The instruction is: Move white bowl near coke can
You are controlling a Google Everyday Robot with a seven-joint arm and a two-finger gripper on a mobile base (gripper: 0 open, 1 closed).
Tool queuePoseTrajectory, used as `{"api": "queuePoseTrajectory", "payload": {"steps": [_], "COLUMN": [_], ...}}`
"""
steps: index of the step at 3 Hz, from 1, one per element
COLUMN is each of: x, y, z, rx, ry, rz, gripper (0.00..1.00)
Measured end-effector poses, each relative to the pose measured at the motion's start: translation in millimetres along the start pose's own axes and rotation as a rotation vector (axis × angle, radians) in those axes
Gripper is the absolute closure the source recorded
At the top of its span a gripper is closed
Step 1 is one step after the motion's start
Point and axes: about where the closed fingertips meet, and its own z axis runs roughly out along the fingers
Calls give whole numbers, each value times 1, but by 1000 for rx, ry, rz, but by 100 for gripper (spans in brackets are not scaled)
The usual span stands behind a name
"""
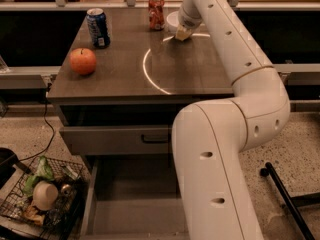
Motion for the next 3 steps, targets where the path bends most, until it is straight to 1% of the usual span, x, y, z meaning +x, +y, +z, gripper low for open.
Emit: {"api": "queuePoseTrajectory", "payload": {"steps": [1,2,3], "x": [0,-1,-2], "y": [2,3,1], "z": [4,5,2], "rx": [-6,-9,-9], "ry": [1,2,2], "rz": [-1,-2,-1], "gripper": [4,0,0]}}
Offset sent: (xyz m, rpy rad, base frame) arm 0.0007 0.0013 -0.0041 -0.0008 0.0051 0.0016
